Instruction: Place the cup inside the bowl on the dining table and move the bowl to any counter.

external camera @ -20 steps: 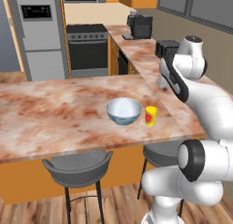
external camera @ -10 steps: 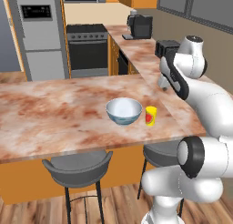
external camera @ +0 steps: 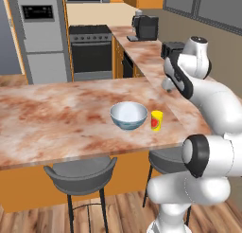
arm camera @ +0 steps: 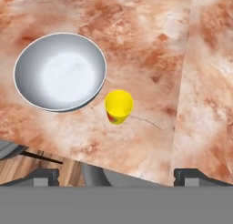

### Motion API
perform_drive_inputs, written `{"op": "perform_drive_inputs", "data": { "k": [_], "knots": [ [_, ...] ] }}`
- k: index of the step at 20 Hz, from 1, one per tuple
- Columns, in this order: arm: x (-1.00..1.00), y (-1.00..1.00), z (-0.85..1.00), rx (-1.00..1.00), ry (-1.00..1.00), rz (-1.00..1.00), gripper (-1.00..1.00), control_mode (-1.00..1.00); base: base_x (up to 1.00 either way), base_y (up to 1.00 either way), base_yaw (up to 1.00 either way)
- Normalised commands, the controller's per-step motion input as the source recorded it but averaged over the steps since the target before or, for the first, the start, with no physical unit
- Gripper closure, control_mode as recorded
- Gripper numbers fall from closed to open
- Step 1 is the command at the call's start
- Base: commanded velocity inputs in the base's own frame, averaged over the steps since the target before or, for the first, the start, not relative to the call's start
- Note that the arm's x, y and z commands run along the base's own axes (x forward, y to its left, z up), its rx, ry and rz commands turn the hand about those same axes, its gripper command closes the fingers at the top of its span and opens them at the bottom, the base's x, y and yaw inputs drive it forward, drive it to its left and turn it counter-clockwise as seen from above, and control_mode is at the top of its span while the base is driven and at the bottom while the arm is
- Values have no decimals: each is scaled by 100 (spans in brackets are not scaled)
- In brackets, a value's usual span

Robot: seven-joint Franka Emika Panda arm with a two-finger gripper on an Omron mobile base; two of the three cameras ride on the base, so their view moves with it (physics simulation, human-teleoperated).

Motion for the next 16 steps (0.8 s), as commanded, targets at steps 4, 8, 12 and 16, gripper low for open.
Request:
{"op": "perform_drive_inputs", "data": {
  "k": [4, 8, 12, 16],
  "knots": [
    [24, -6, -1, 0, 0, 5, -100, -100, 0, 0, 0],
    [19, -15, 0, 0, 0, 6, -100, -100, 0, 0, 0],
    [8, -11, -2, 0, 0, 6, -100, -100, 0, 0, 0],
    [0, -2, -10, 0, 0, 5, -100, -100, 0, 0, 0]
  ]
}}
